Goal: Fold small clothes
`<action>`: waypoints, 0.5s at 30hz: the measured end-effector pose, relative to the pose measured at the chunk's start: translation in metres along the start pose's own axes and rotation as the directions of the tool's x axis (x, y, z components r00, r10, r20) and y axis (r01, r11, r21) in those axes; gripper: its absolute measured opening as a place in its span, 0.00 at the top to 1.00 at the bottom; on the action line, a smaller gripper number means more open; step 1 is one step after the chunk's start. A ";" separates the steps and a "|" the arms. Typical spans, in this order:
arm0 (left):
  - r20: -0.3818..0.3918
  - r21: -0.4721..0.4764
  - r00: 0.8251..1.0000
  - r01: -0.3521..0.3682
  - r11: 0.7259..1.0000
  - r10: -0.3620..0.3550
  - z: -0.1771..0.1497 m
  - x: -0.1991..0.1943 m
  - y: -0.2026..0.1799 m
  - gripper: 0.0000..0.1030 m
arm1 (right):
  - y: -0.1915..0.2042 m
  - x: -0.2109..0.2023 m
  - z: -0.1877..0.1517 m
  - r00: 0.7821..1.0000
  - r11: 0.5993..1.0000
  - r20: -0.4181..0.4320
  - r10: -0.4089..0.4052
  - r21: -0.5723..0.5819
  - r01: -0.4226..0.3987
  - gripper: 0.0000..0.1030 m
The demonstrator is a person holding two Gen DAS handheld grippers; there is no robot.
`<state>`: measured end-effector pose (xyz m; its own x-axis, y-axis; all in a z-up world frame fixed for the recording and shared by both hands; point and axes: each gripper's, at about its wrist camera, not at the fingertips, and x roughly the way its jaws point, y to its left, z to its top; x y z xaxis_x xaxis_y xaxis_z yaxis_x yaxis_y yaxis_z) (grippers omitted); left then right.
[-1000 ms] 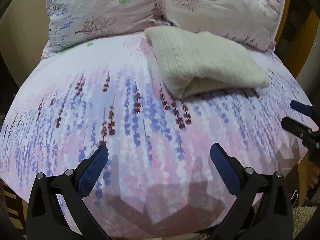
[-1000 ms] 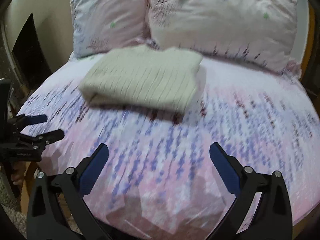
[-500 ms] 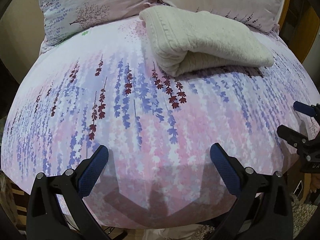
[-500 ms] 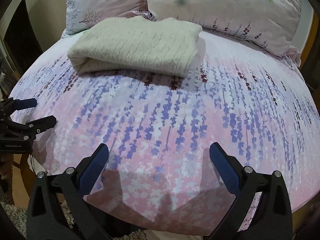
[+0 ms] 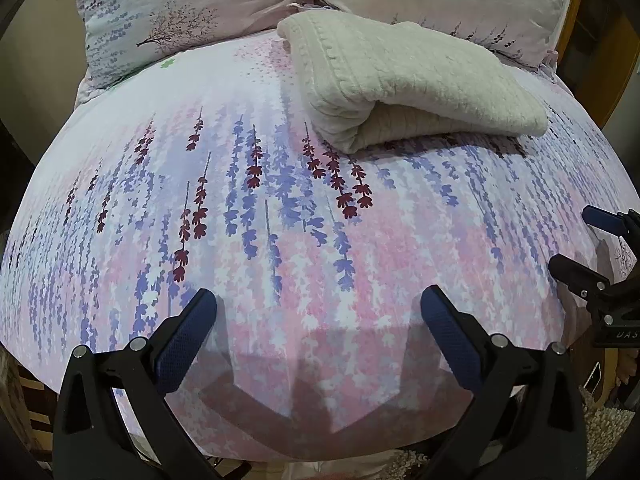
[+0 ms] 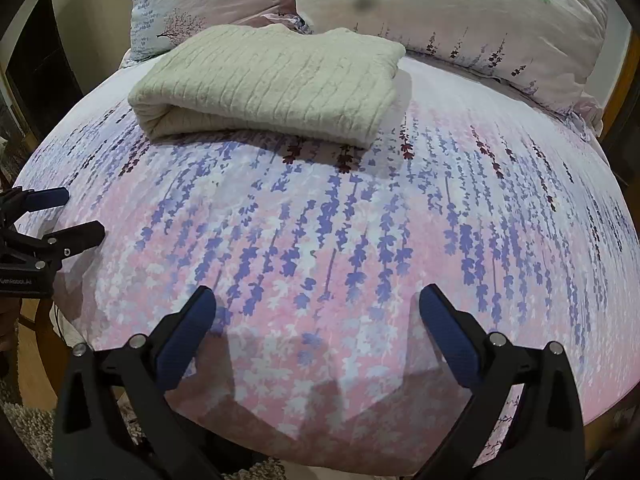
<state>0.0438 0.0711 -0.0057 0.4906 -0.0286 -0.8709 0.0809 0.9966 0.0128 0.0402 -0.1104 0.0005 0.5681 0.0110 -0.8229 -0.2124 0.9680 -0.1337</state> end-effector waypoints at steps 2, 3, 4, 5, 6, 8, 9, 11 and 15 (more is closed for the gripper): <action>0.003 -0.003 1.000 -0.001 1.000 0.001 0.000 0.000 0.000 0.01 | 0.000 0.000 0.000 1.000 1.000 0.000 0.000 -0.001 0.000 0.02; 0.006 -0.003 1.000 -0.002 1.000 0.002 0.000 0.000 0.000 0.01 | 0.000 0.000 0.000 1.000 1.000 0.000 0.000 -0.001 0.000 0.02; 0.008 -0.005 1.000 -0.003 1.000 0.003 -0.002 -0.001 -0.001 0.01 | -0.001 0.000 0.000 1.000 1.000 0.000 0.000 -0.001 0.000 0.02; 0.010 -0.005 1.000 -0.003 1.000 0.003 -0.002 -0.001 -0.001 0.01 | -0.001 0.000 0.000 1.000 1.000 0.000 0.001 -0.001 -0.001 0.02; 0.011 -0.006 1.000 -0.004 1.000 0.004 -0.002 -0.002 -0.001 0.01 | -0.001 0.000 0.000 1.000 1.000 0.000 0.001 -0.002 -0.001 0.02; 0.011 -0.009 1.000 -0.006 1.000 0.006 -0.004 -0.003 -0.002 0.01 | -0.001 0.000 0.000 1.000 1.000 0.000 0.001 -0.002 -0.001 0.02; 0.011 -0.009 1.000 -0.005 1.000 0.006 -0.003 -0.003 -0.002 0.01 | 0.000 0.001 0.000 1.000 1.000 0.000 0.001 -0.002 -0.001 0.02; 0.011 -0.008 1.000 -0.005 1.000 0.005 -0.003 -0.002 -0.001 0.01 | 0.000 0.001 0.000 1.000 1.000 0.000 0.001 -0.002 -0.001 0.02; 0.011 -0.008 1.000 -0.005 1.000 0.005 -0.003 -0.003 -0.001 0.01 | 0.000 0.000 0.000 1.000 1.000 0.000 0.001 -0.002 -0.001 0.02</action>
<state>0.0399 0.0699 -0.0047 0.5005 -0.0247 -0.8654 0.0720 0.9973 0.0132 0.0403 -0.1102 0.0002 0.5679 0.0121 -0.8230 -0.2147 0.9674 -0.1340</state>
